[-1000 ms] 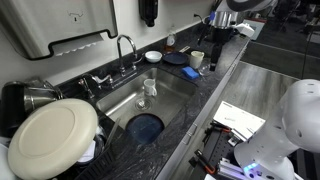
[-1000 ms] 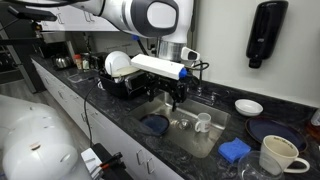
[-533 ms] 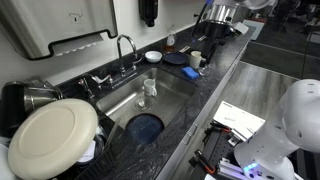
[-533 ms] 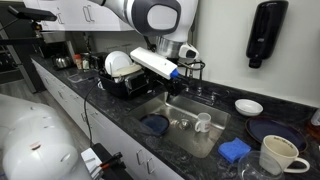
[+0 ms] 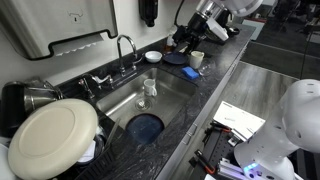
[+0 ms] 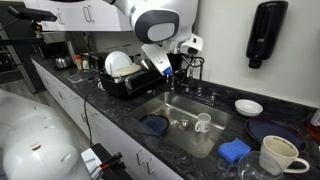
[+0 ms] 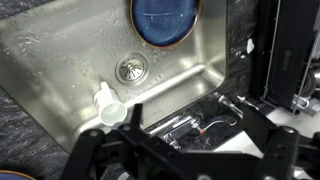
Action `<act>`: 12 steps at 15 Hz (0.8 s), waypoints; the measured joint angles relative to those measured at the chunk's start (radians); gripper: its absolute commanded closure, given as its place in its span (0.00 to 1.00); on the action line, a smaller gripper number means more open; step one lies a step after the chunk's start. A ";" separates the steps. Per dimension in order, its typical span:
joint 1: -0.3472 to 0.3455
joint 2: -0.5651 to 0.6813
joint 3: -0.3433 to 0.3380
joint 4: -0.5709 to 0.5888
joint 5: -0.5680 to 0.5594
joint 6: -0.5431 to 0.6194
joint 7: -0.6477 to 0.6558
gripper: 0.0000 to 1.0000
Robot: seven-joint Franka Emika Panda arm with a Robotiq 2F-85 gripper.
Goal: Open the faucet
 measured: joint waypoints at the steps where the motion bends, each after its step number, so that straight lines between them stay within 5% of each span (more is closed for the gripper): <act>1: 0.000 0.018 0.018 0.000 0.010 0.050 0.055 0.00; 7: -0.025 0.154 0.125 0.030 -0.044 0.266 0.424 0.00; 12: -0.039 0.181 0.134 0.048 -0.050 0.278 0.454 0.00</act>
